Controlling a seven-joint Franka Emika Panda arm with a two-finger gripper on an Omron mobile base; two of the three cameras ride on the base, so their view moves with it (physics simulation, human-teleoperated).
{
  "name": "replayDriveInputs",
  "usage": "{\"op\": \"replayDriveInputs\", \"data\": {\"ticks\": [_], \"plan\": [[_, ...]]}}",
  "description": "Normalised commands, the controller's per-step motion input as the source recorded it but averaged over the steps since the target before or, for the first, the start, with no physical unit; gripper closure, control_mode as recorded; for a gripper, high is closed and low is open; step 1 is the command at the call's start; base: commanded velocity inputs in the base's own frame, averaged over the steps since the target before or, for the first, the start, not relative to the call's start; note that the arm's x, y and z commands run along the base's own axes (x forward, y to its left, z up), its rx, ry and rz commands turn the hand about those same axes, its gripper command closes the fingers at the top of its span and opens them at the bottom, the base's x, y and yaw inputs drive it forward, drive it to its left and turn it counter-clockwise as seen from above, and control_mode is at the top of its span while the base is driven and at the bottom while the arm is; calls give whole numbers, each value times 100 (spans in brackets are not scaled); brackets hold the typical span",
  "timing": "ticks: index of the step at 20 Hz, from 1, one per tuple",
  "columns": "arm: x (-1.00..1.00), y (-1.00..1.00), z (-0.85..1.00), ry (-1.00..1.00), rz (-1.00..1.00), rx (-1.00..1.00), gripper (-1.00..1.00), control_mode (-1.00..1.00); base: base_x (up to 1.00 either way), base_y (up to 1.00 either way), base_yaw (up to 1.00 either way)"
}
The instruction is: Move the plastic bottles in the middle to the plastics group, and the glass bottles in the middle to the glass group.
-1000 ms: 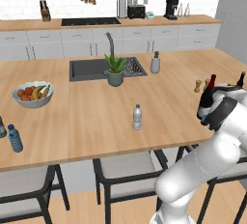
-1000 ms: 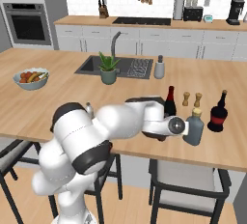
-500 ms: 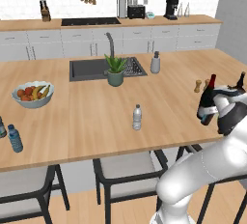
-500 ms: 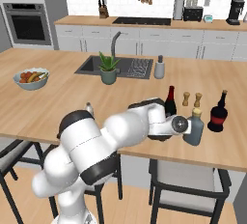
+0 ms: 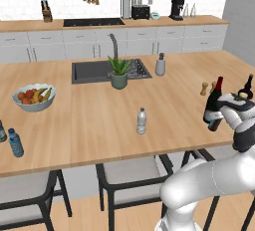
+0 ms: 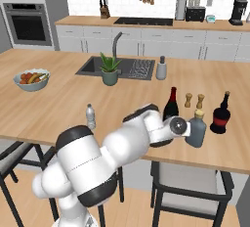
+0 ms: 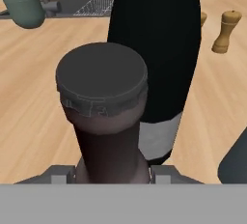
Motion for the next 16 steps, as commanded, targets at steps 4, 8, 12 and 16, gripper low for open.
{"op": "replayDriveInputs", "data": {"ticks": [4,8,12,16], "plan": [[0,3,-23,1,0,-7,100,-100,0,0,0],[-1,0,-28,2,0,-7,100,-100,0,0,0],[0,0,-37,1,0,-6,100,-100,0,0,0],[0,0,-23,0,0,-3,100,-100,0,0,0]]}}
